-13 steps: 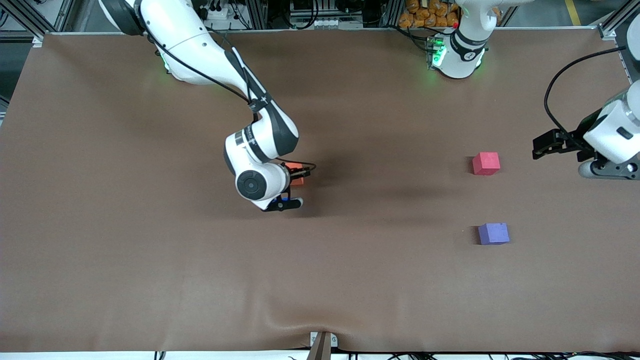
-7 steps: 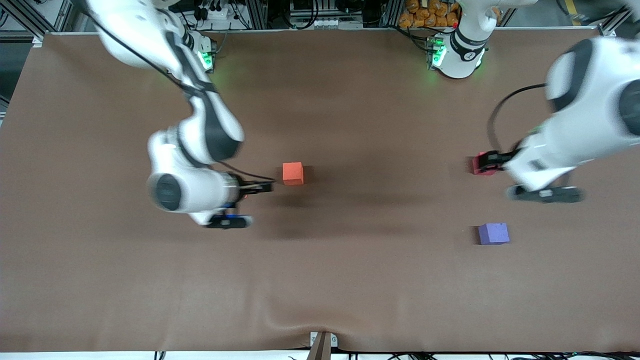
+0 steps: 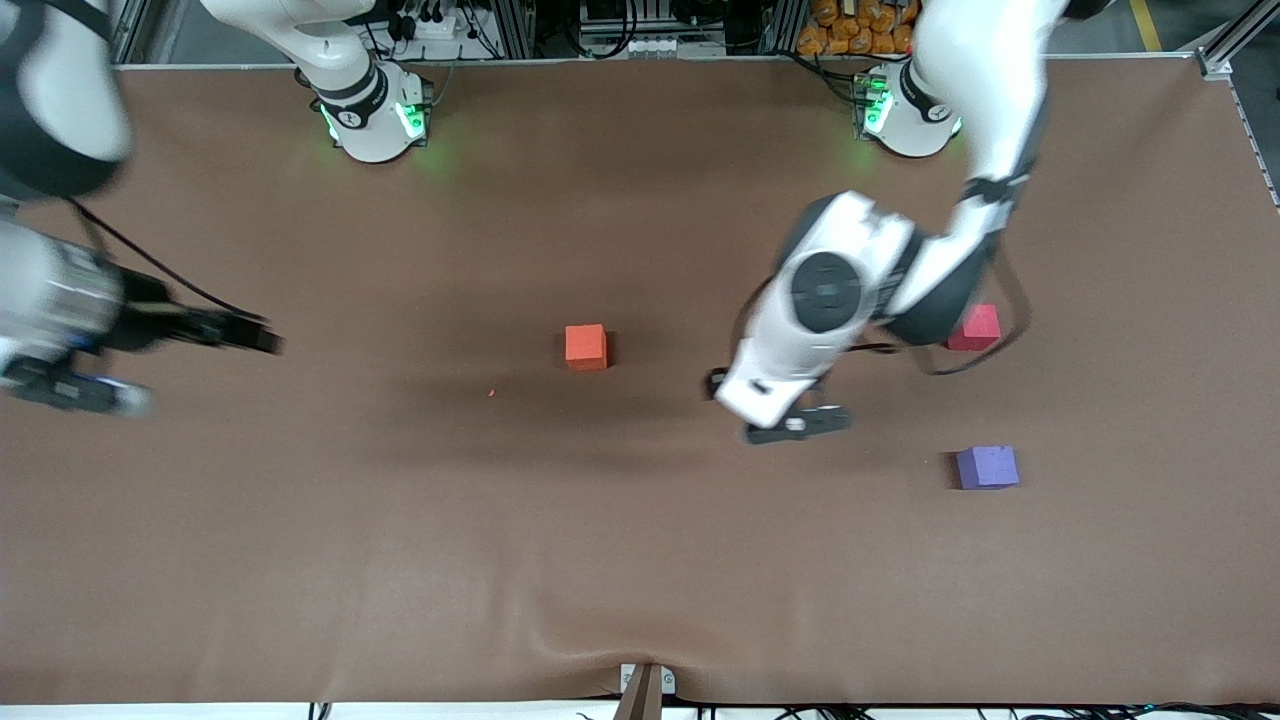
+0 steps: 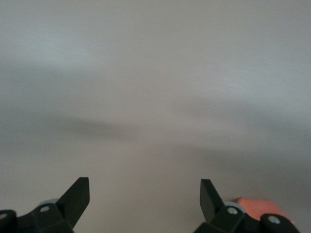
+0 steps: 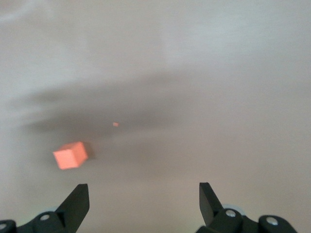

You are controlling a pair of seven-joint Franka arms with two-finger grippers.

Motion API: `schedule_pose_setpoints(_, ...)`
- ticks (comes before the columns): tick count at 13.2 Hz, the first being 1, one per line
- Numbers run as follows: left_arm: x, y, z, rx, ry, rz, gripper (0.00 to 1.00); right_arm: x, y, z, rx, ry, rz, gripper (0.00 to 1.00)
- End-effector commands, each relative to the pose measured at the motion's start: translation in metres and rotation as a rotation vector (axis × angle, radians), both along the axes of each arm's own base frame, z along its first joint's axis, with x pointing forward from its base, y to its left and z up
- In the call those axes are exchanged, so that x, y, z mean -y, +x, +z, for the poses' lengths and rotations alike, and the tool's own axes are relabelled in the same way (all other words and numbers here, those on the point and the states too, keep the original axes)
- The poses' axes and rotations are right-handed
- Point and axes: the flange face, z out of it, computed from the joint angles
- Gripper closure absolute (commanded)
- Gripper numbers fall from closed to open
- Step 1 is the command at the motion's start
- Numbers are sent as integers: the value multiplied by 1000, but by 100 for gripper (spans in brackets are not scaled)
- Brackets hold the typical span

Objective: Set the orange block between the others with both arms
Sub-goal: 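Withdraw the right gripper while the left gripper reaches the orange cube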

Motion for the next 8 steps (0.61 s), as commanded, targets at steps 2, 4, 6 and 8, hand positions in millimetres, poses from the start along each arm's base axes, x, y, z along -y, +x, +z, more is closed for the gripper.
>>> schedule_pose_setpoints(2,84,-34,-35,68,-84,44,0,44,-30,33,36,-96,95,0)
schedule_pose_setpoints(4,113,-58,-53,78,-102,4,0,63,-33,37,45,-125,148,0)
schedule_pose_setpoints(6,137,-84,-70,70,-91,-56,0,64,-37,46,53,-181,176,0)
schedule_pose_setpoints(8,155,-99,-86,93,-103,-80,0,62,-35,44,45,-186,178,0)
